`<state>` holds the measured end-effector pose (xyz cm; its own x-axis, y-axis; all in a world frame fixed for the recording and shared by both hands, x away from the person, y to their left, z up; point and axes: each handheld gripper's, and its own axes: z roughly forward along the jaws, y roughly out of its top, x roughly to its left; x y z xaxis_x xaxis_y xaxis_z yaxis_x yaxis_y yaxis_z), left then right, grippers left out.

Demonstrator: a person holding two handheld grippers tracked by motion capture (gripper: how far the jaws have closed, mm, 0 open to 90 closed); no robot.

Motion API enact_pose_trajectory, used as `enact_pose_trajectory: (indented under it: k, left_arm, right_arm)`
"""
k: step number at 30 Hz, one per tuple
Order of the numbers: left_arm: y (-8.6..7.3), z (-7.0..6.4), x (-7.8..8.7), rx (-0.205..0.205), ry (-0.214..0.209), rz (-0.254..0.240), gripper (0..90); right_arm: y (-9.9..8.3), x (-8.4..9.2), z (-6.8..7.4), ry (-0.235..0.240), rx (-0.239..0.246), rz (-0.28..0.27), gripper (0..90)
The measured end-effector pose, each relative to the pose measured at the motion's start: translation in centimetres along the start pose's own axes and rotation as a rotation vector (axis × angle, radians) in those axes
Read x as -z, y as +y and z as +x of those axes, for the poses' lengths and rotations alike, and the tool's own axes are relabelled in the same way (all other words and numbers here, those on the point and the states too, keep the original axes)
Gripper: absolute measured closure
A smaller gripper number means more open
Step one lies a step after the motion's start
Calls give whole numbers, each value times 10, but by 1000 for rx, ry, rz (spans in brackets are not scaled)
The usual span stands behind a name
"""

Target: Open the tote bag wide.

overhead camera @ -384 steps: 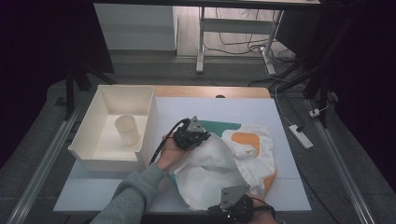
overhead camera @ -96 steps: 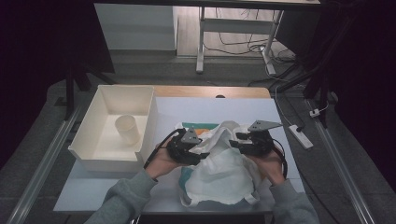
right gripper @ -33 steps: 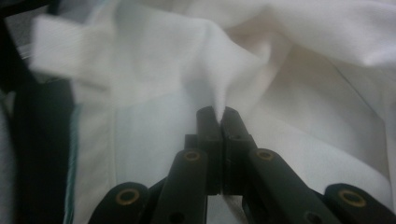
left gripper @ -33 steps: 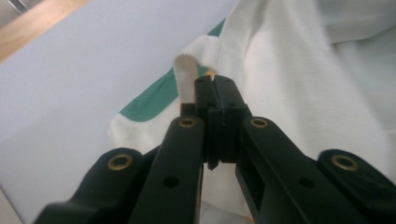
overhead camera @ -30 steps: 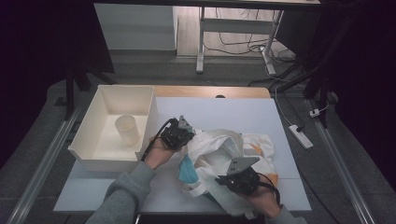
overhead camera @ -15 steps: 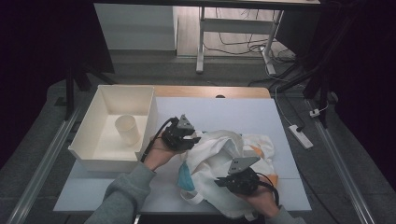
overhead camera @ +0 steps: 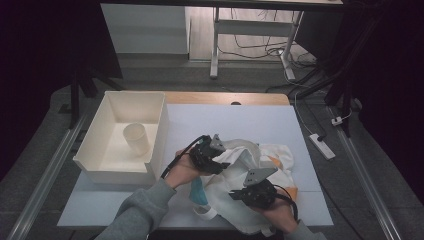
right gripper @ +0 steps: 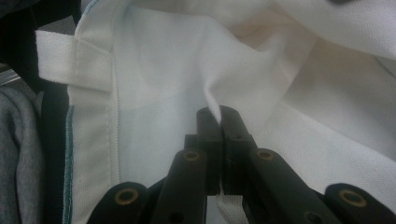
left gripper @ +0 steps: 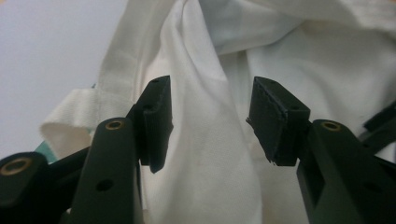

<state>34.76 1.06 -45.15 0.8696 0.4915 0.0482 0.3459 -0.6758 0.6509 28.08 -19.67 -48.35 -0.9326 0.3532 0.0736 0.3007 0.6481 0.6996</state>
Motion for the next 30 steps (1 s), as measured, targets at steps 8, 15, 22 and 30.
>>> enact_pose_trajectory:
  k: [8,15,22,30]
  left_arm:
    - [0,1,-19,-9,-7,39,518]
    - [-2,2,-24,-23,24,55,745]
    - [-6,8,-23,-17,17,43,854]
    - [-9,20,-12,26,24,-9,865]
  right_arm:
    - [0,0,1,-9,12,-9,886]
    - [0,-1,1,-13,21,-13,886]
    - [-1,-1,2,-26,37,-20,885]
    - [3,1,8,-41,57,-20,888]
